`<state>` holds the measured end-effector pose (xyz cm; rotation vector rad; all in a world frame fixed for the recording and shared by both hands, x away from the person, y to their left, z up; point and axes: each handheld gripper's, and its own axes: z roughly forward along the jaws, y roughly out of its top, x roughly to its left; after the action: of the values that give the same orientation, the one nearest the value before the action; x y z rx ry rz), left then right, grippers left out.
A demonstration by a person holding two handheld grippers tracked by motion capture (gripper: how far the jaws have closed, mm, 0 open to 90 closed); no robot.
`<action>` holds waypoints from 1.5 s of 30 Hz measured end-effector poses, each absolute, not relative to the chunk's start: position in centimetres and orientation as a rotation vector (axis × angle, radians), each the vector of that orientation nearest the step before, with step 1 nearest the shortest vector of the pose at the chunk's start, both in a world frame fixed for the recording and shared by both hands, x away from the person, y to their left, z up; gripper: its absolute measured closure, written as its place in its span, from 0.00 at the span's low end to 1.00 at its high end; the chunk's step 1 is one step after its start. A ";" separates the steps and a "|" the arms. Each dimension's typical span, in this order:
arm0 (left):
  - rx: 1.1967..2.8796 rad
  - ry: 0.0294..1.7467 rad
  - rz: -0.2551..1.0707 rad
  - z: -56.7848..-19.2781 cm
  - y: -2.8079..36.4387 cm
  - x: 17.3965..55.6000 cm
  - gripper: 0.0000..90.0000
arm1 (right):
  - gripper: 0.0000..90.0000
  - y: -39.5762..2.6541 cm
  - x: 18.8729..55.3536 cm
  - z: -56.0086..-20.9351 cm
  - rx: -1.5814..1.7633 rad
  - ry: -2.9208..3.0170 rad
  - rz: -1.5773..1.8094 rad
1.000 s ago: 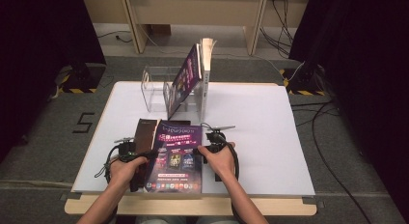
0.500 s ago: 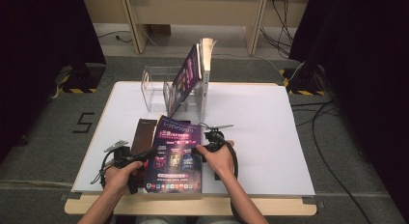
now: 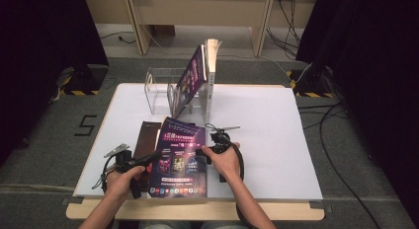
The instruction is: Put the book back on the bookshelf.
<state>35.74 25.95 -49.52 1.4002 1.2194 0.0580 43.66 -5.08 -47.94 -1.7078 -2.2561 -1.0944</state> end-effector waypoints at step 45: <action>1.384 1.137 0.012 -49.5 26.2 35.5 0.93 | 0.52 -5.2 48.9 -48.9 -1.708 -2.146 -1.252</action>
<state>35.54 26.21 -49.49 1.3840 1.1367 0.0121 48.91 -5.20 -48.90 -1.7084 -2.1458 -1.2515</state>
